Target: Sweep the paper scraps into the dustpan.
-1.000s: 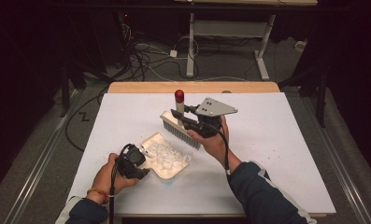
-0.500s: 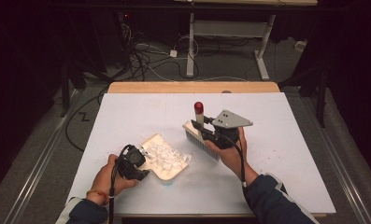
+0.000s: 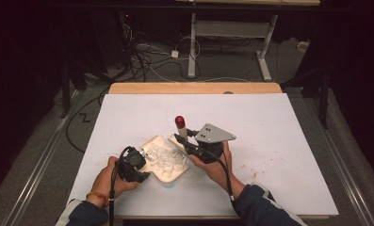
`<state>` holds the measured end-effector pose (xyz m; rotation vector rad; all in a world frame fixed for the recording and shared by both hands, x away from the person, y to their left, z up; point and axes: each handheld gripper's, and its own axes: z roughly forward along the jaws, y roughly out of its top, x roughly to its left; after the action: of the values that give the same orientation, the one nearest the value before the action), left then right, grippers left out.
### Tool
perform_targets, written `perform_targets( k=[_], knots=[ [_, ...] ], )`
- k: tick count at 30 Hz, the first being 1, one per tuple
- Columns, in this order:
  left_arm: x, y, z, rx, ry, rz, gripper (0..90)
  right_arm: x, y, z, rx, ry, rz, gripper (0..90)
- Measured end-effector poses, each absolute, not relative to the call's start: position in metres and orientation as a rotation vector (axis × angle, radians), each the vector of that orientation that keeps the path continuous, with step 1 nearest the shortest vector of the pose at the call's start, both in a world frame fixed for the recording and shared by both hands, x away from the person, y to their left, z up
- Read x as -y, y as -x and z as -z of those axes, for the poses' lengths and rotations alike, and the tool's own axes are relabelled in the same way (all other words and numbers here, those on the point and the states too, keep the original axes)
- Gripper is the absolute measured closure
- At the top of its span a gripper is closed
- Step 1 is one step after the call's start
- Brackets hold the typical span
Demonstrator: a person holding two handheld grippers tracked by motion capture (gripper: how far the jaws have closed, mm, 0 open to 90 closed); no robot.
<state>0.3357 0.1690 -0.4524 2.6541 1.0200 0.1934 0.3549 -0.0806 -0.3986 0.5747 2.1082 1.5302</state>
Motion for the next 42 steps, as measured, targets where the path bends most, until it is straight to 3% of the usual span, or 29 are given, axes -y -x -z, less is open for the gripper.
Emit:
perform_targets(
  k=[7, 22, 32, 42],
  knots=[
    [-0.17, -0.335, 0.452, -1.017, -2.65, -0.194, 63.1, 0.062, -0.354, 0.395, -2.124, -0.527, -1.579, 70.4],
    [-0.17, -0.335, 0.453, -1.022, -2.648, -0.187, 63.1, 0.087, -0.353, 0.374, -2.066, -0.536, -1.631, 70.3],
    [-0.177, -0.336, 0.447, -1.014, -2.656, -0.158, 63.2, 0.093, -0.393, 0.374, -2.051, -0.548, -1.529, 70.3],
    [-0.192, -0.337, 0.446, -1.014, -2.668, -0.15, 63.4, 0.069, -0.433, 0.388, -2.05, -0.496, -1.438, 70.3]
  ],
)
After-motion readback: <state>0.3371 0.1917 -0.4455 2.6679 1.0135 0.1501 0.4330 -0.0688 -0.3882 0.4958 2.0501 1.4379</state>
